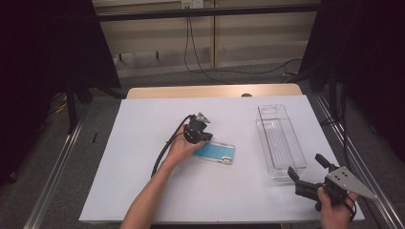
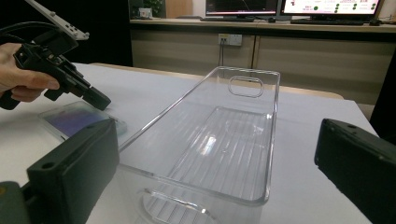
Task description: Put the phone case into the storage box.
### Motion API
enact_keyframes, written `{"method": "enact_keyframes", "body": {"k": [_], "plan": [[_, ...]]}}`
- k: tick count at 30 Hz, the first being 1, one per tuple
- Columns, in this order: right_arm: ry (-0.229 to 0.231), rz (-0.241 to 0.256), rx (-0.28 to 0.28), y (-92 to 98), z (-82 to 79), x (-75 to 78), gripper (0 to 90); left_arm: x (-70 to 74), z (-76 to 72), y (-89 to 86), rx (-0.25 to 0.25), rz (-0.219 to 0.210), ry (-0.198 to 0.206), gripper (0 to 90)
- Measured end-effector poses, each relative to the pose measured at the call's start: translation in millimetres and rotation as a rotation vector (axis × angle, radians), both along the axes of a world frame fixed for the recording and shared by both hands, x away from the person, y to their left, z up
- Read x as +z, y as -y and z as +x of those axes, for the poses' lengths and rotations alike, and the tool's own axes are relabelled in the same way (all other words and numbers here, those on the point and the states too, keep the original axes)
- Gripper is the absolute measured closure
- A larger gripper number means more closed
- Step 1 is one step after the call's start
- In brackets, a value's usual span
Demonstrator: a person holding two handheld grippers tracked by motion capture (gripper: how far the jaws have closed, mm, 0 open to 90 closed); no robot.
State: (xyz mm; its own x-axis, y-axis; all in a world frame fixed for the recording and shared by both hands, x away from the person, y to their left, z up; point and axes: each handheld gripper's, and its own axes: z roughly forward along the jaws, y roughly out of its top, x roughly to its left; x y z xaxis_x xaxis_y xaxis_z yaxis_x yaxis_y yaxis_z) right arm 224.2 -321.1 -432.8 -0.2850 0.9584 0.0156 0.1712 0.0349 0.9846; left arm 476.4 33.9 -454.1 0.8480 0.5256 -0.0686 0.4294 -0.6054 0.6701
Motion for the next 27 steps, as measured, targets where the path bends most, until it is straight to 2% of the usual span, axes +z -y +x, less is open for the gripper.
{"method": "enact_keyframes", "body": {"k": [12,13,14,15,17,27], "plan": [[-0.003,0.001,-0.003,0.2,-0.7,-0.7,0.0,0.2,-4.3,-3.3,0.004,0.008,0.009,90.0],[-0.004,0.002,-0.003,0.4,-0.8,-0.7,0.0,1.3,-5.8,-2.4,-0.009,0.030,0.027,90.0],[-0.004,0.002,-0.003,0.4,-0.8,-0.7,0.0,1.3,-5.8,-2.4,-0.009,0.030,0.027,90.0],[-0.003,0.004,-0.002,0.6,-0.8,-0.7,0.0,2.1,-8.7,-0.8,-0.015,0.055,0.049,90.0],[0.000,0.004,0.000,0.6,-0.9,-0.7,0.0,2.2,-9.4,-1.1,-0.016,0.062,0.055,90.0],[-0.002,0.001,0.001,0.4,-0.9,-0.9,0.0,1.6,-10.3,-5.6,-0.013,0.043,0.039,90.0]]}}
